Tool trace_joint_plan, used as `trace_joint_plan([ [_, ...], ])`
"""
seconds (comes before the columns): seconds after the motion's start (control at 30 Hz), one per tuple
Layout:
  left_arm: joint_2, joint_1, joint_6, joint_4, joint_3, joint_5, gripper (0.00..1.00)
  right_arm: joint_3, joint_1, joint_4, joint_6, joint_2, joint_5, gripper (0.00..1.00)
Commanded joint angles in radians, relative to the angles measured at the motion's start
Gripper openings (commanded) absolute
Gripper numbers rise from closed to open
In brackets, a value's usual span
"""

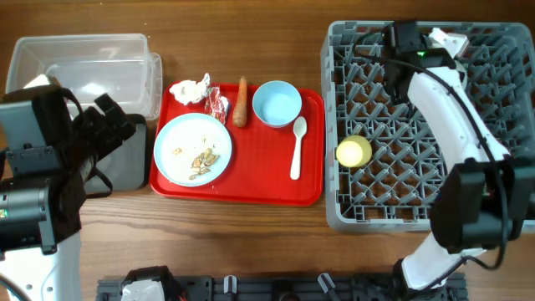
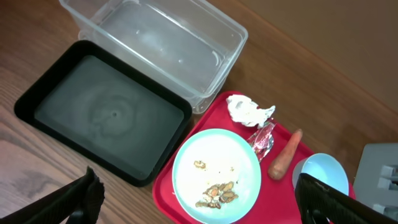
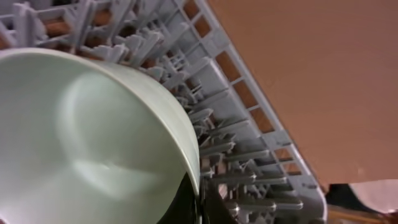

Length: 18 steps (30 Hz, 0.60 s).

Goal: Sort waste into correct bins and load items into the dishwasher rack
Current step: 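Carry the green bowl into the rack and release it upside down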

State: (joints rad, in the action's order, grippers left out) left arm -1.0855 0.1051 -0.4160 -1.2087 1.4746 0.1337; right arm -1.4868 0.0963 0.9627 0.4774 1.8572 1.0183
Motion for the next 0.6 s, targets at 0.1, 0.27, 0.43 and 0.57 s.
trace_joint_plan([
  [0.1,0.0,0.005,0.012,-0.004,0.003,0.013,1.0,0.003,0.075,0.025,-0.006,0.05,-0.077,0.04],
  [0.27,0.0,0.005,0.012,-0.005,0.003,0.013,1.0,0.003,0.163,0.049,-0.006,0.05,-0.078,0.04],
  [0.43,0.0,0.005,0.012,-0.004,0.003,0.013,1.0,-0.007,0.193,0.119,-0.004,0.018,-0.108,0.36],
  [0.57,0.0,0.005,0.012,-0.004,0.003,0.013,1.0,-0.051,0.199,0.142,-0.009,-0.071,-0.266,0.49],
])
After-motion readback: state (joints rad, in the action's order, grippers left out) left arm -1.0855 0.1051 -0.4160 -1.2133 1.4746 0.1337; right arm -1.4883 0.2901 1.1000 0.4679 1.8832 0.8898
